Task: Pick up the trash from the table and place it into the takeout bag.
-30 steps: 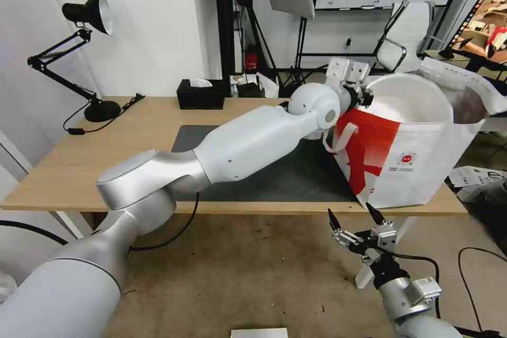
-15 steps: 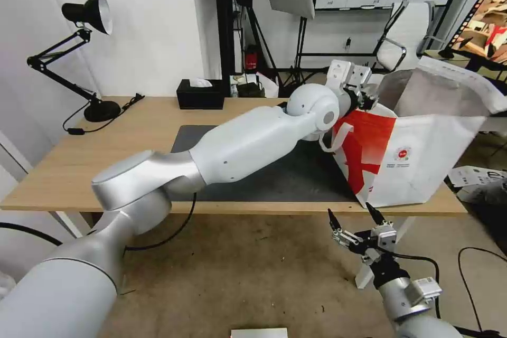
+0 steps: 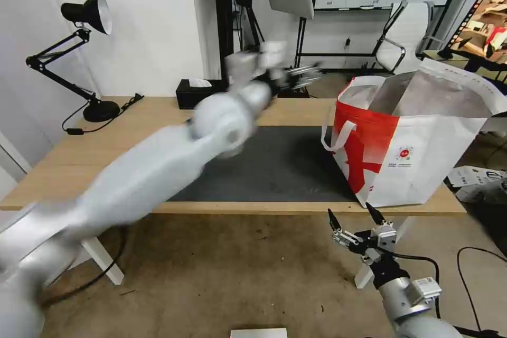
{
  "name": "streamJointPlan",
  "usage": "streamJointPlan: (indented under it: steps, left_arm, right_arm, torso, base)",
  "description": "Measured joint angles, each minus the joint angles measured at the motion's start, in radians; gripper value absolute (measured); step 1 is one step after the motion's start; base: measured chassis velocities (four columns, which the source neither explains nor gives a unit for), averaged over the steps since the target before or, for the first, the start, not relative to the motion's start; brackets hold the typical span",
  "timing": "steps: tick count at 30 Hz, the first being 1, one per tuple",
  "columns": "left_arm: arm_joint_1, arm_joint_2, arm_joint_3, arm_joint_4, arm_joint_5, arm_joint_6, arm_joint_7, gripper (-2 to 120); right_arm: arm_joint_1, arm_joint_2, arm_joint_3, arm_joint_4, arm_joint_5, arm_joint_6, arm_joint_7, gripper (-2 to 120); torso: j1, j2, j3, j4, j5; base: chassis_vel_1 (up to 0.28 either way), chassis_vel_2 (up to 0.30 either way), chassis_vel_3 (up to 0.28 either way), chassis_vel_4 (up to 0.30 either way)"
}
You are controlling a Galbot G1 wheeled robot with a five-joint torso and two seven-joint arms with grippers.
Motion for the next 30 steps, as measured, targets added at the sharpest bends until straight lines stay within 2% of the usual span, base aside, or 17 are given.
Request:
streamJointPlan:
  steps: [1,4,5,7,8,9,10,12,13,16,17,20,21,24,25,28,30]
  left_arm:
    - [0.0,0.0,0.0,0.0,0.0,0.0,0.0,100]
    - [0.282,0.109,-0.19,-0.103,0.112,-0.044,0.034,100]
    - [0.282,0.109,-0.19,-0.103,0.112,-0.044,0.034,100]
    - [0.401,0.128,-0.275,-0.143,0.137,-0.065,0.042,100]
    - [0.401,0.128,-0.275,-0.143,0.137,-0.065,0.042,100]
    - [0.497,0.128,-0.326,-0.162,0.161,-0.086,0.044,100]
    - [0.532,0.127,-0.342,-0.167,0.175,-0.096,0.044,100]
    - [0.684,0.102,-0.408,-0.181,0.263,-0.149,0.047,100]
    - [0.684,0.102,-0.408,-0.181,0.263,-0.149,0.047,100]
    - [0.876,0.026,-0.529,-0.223,0.37,-0.175,0.051,100]
    - [0.876,0.026,-0.529,-0.223,0.37,-0.175,0.051,100]
    - [1.085,-0.079,-0.636,-0.244,0.521,-0.243,0.078,100]
    - [1.085,-0.079,-0.636,-0.244,0.521,-0.243,0.078,100]
    - [1.249,-0.219,-0.717,-0.254,0.638,-0.308,0.122,100]
    - [1.249,-0.219,-0.717,-0.254,0.638,-0.308,0.122,100]
    - [1.356,-0.33,-0.739,-0.25,0.72,-0.363,0.153,100]
    - [1.372,-0.346,-0.74,-0.243,0.738,-0.375,0.161,100]
  right_arm:
    - [0.0,0.0,0.0,0.0,0.0,0.0,0.0,100]
    - [0.0,0.0,0.0,0.0,0.0,0.0,0.0,100]
    - [0.0,0.0,0.0,0.0,0.0,0.0,0.0,100]
    - [0.0,0.0,0.0,0.0,0.0,0.0,0.0,100]
    - [0.0,0.0,0.0,0.0,0.0,0.0,0.0,100]
    - [0.0,0.0,0.0,0.0,0.0,0.0,0.0,100]
    - [0.0,0.0,0.0,0.0,0.0,0.0,0.0,100]
    - [0.0,0.0,0.0,0.0,0.0,0.0,0.0,100]
    - [0.0,0.0,0.0,0.0,0.0,0.0,0.0,100]
    - [0.0,0.0,0.0,0.0,0.0,0.0,0.0,100]
    - [0.0,0.0,0.0,0.0,0.0,0.0,0.0,100]
    - [0.0,0.0,0.0,0.0,0.0,0.0,0.0,100]
    - [0.0,0.0,0.0,0.0,0.0,0.0,0.0,100]
    - [0.0,0.0,0.0,0.0,0.0,0.0,0.0,100]
    - [0.0,0.0,0.0,0.0,0.0,0.0,0.0,100]
    - [0.0,0.0,0.0,0.0,0.0,0.0,0.0,100]
    - [0.0,0.0,0.0,0.0,0.0,0.0,0.0,100]
  torso:
    - [0.0,0.0,0.0,0.0,0.0]
    - [0.0,0.0,0.0,0.0003,-0.0003]
    - [0.0,0.0,0.0,0.0003,-0.0003]
    - [0.0,0.0,0.0,-0.0004,0.001]
    - [0.0,0.0,0.0,-0.0004,0.001]
    - [0.0,0.0,0.0,-0.0005,0.0006]
    - [0.0,0.0,0.0,-0.0005,0.0003]
    - [0.0,0.0,0.0,-0.0007,0.0007]
    - [0.0,0.0,0.0,-0.0007,0.0007]
    - [0.0,0.0,0.0,-0.0009,0.001]
    - [0.0,0.0,0.0,-0.0009,0.001]
    - [0.0,0.0,0.0,-0.0006,0.0011]
    - [0.0,0.0,0.0,-0.0006,0.0011]
    - [0.0,0.0,0.0,-0.0004,0.001]
    - [0.0,0.0,0.0,-0.0004,0.001]
    - [0.0,0.0,0.0,-0.0005,0.0012]
    - [0.0,0.0,0.0,-0.0004,0.0012]
  base:
    - [0.0,0.0,0.0,0.0]
    - [0.0,0.0,0.0,0.0]
    - [0.0,0.0,0.0,0.0]
    - [0.0,0.0,0.0,0.0]
    - [0.0,0.0,0.0,0.0]
    - [0.0,0.0,0.0,0.0]
    - [0.0,0.0,0.0,0.0]
    - [0.0,0.0,0.0,0.0]
    - [0.0,0.0,0.0,0.0]
    - [0.0,0.0,0.0,0.0]
    - [0.0,0.0,0.0,0.0]
    - [0.0,0.0,0.0,0.0]
    - [0.0,0.0,0.0,0.0]
    - [0.0,0.0,0.0,0.0]
    - [0.0,0.0,0.0,0.0]
    - [0.0,0.0,0.0,0.0]
    - [0.0,0.0,0.0,0.0]
